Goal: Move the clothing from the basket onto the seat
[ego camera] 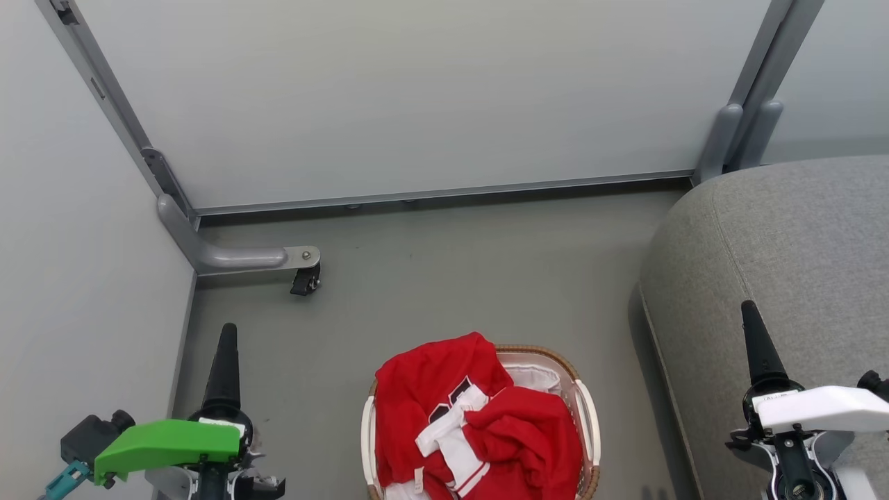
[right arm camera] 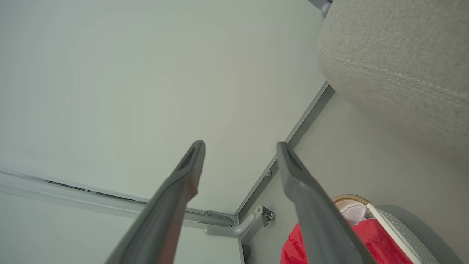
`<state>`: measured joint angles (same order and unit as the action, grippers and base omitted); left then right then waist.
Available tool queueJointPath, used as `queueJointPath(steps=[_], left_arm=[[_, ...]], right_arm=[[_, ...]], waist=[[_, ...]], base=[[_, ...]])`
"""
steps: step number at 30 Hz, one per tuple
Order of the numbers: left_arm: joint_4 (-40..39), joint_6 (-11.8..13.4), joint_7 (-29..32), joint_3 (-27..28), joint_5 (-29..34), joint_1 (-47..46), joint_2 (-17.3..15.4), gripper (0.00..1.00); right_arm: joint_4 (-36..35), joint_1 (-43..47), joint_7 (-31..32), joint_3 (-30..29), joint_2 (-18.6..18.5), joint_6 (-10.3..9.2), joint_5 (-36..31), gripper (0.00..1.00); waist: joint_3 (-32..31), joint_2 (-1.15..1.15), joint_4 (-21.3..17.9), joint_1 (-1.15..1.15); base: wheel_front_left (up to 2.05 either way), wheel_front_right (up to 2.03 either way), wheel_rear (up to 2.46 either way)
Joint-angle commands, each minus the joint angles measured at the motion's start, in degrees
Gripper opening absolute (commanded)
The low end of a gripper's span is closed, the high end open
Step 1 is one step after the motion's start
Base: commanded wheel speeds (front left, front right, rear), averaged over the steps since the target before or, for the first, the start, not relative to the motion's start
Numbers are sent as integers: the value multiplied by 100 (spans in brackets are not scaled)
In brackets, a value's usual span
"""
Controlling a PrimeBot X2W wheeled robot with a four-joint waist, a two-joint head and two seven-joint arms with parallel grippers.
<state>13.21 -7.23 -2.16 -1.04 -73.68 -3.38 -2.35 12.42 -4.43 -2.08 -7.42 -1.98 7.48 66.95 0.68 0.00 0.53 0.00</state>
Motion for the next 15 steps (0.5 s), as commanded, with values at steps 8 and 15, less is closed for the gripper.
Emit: queueJointPath(steps=[8, 15], left_arm=[[-177, 8, -194, -119, 1263, -195, -37, 100], [-179, 103, -324, -292, 2082, -181, -41, 100]], right_arm=[[-330, -53, -199, 143, -55, 1, -1263, 100], [-365, -4, -331, 205, -61, 1, -1974, 100]], waist=[[29, 0, 9, 0], [69, 0, 24, 0]], base=[[0, 0, 0], [0, 0, 0]])
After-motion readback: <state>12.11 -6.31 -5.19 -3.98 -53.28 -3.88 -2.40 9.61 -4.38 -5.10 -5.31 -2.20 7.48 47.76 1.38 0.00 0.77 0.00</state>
